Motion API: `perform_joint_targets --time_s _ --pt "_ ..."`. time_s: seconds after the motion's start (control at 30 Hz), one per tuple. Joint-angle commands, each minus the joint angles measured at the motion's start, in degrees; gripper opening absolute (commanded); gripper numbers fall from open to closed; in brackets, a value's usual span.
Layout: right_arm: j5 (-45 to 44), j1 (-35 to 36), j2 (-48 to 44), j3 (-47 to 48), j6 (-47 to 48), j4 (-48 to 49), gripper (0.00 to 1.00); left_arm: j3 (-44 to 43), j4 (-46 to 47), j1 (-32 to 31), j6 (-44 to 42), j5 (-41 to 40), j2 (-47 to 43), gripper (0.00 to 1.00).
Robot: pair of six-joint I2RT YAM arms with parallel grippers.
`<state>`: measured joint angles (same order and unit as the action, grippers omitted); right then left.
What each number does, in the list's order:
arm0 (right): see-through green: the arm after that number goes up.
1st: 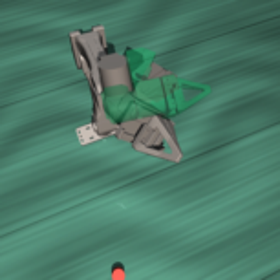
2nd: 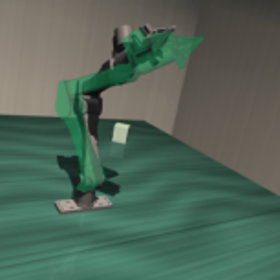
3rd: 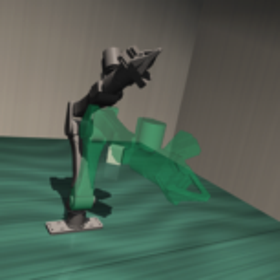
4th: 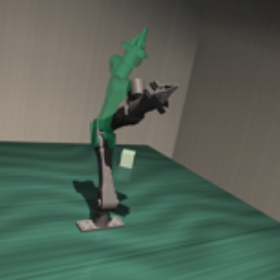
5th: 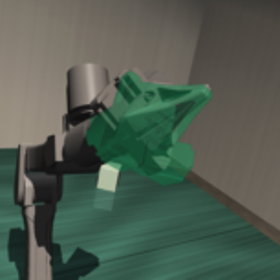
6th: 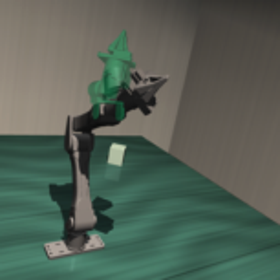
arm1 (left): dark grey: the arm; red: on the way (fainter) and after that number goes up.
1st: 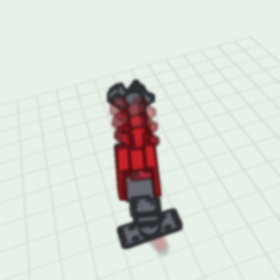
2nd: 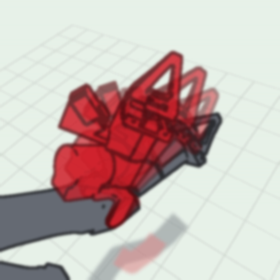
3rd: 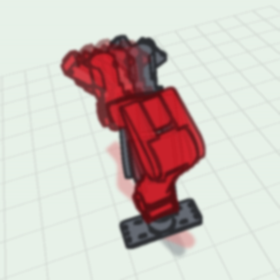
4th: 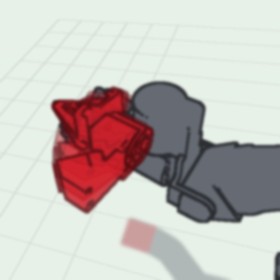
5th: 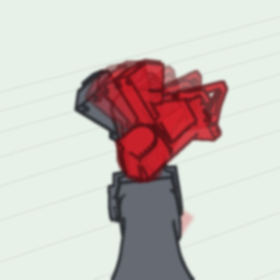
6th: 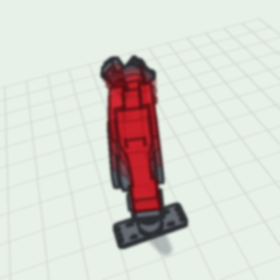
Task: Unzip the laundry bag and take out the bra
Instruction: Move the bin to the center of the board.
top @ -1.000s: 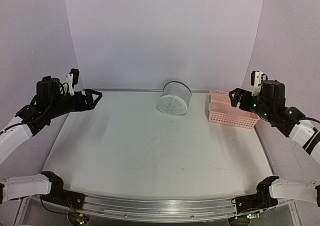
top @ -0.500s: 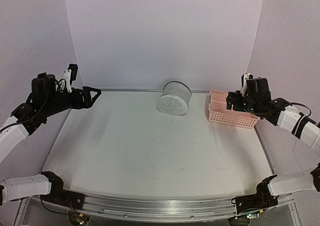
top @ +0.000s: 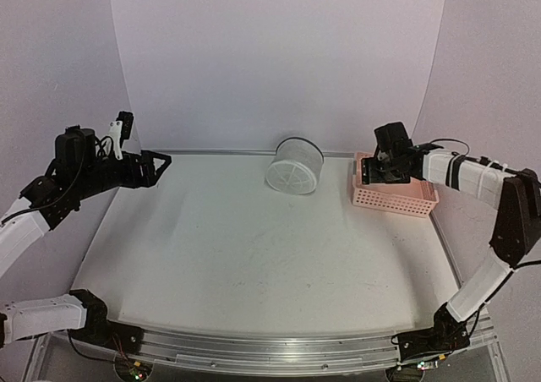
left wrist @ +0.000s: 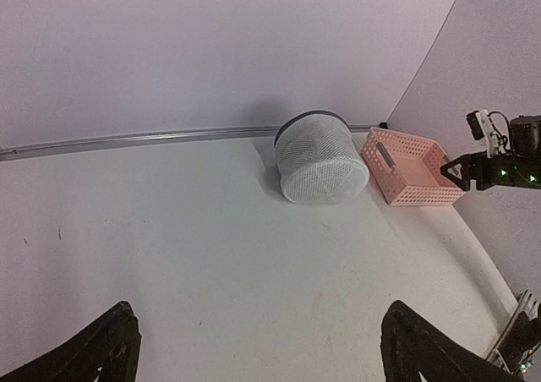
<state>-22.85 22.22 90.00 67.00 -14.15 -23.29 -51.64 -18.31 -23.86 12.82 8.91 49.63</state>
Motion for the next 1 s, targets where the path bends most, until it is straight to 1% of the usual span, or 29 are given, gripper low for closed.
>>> perform_joint_targets --time_s 0.0,0.23,0.43,0.57,0.73,0.97 --pt "2.74 0.13 7.00 10.09 3.91 -1.48 0.87 -0.04 0.37 -0.20 -1.33 0.05 -0.46 1.00" --pt "7.60 0.02 19.10 23.36 13.00 -11.71 0.85 0.39 0.25 -0.14 -2.01 -1.07 -2.00 1.00" --pt "10.09 0.02 23.34 26.79 22.17 -17.61 0.87 0.31 0.02 -0.14 -2.51 -0.78 -1.75 1.00" --pt "5.65 0.02 25.29 27.48 26.31 -20.35 0.89 0.13 -0.06 -0.15 -2.71 -0.41 -1.08 1.00" --pt "-1.31 0.02 26.88 27.45 29.47 -21.96 0.88 0.05 -0.22 -0.16 -2.89 -0.15 -0.75 1.00" --pt "-1.75 -0.74 26.36 26.43 31.16 -21.98 0.82 0.13 -0.21 -0.20 -2.80 0.14 -0.76 1.00"
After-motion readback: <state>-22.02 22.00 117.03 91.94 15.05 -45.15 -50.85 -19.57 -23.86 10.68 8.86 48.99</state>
